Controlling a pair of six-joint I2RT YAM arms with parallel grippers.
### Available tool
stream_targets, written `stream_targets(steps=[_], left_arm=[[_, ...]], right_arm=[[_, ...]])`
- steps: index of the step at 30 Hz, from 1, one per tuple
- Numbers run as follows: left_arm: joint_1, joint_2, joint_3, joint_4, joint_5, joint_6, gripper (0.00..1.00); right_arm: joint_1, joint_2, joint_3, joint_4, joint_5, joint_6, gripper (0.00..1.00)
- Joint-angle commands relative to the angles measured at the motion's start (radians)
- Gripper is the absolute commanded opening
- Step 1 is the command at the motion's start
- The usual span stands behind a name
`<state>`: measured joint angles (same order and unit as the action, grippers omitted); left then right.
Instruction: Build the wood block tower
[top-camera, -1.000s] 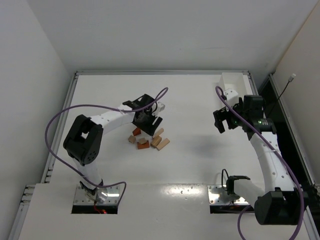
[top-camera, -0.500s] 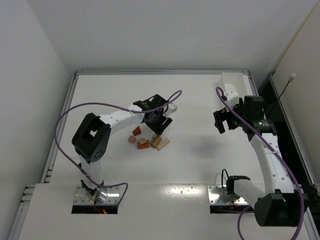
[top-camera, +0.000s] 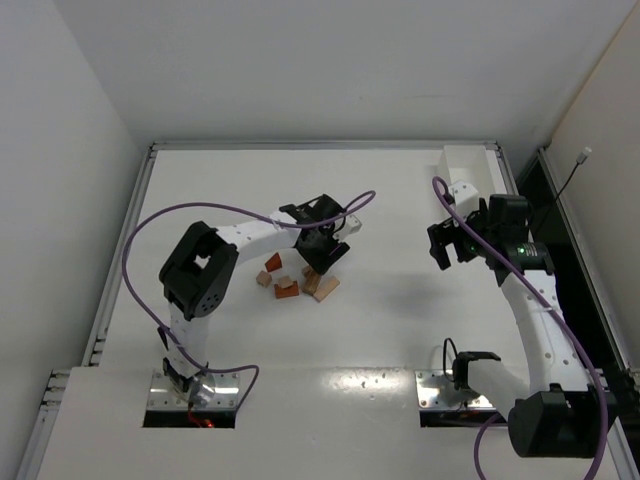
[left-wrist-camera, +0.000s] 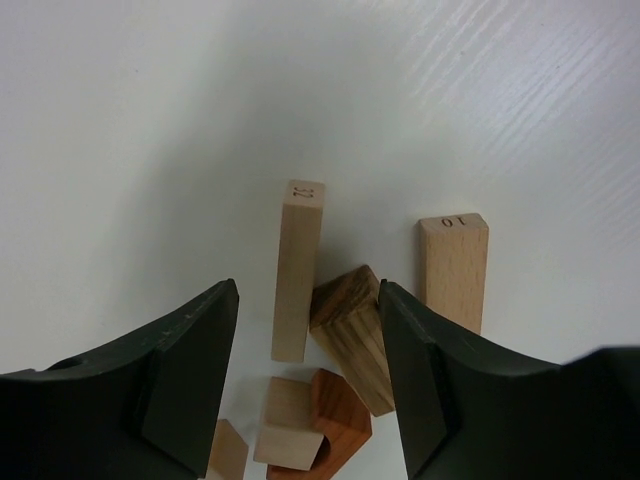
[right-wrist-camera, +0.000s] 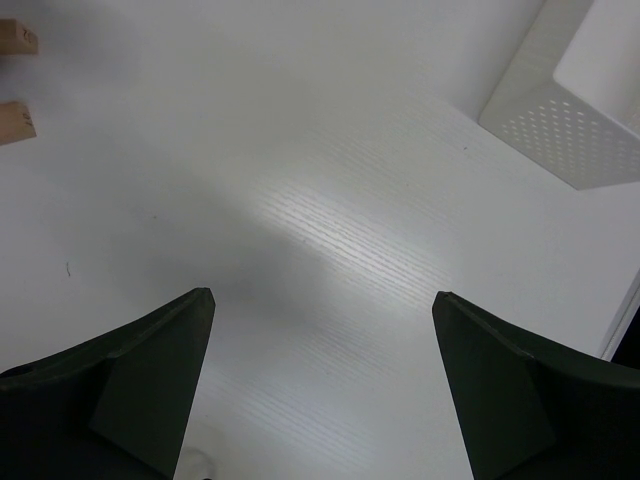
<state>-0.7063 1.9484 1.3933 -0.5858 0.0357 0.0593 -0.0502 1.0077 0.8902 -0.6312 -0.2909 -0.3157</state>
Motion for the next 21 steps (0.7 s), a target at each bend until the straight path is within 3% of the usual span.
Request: stream_targets(steps=[1,7,14,17,18,21], left_arm=[[-0.002,0.020,0.042,0.023,-0.014,0.019,0.55],[-0.002,0.050,0.052,0.023,-0.014,0.019,0.48],[0.007,0.069,0.052,0.032,-0.014,0.019,0.33],[0.007,0.069,0.052,0.043,-0.014,0.010,0.23],[0.016,0.060,0.052,0.043,-0.023,-0.004,0.13],[0.027,0.047,0.052,0.029,-0.014,-0.064,0.00]], right_arm=[[-0.005,-0.017,-0.004,0.018,-0.021,0.009,0.88],[-0.005,-0.008,-0.004,0.018,-0.011,0.009,0.88],[-0.005,-0.008,-0.004,0.027,-0.011,0.009,0.88],[-0.005,-0.008,-0.004,0.027,-0.011,0.009,0.88],[-0.005,-0.008,-0.004,0.027,-0.011,0.009,0.88],[-0.005,-0.008,-0.004,0.027,-0.011,0.009,0.88]])
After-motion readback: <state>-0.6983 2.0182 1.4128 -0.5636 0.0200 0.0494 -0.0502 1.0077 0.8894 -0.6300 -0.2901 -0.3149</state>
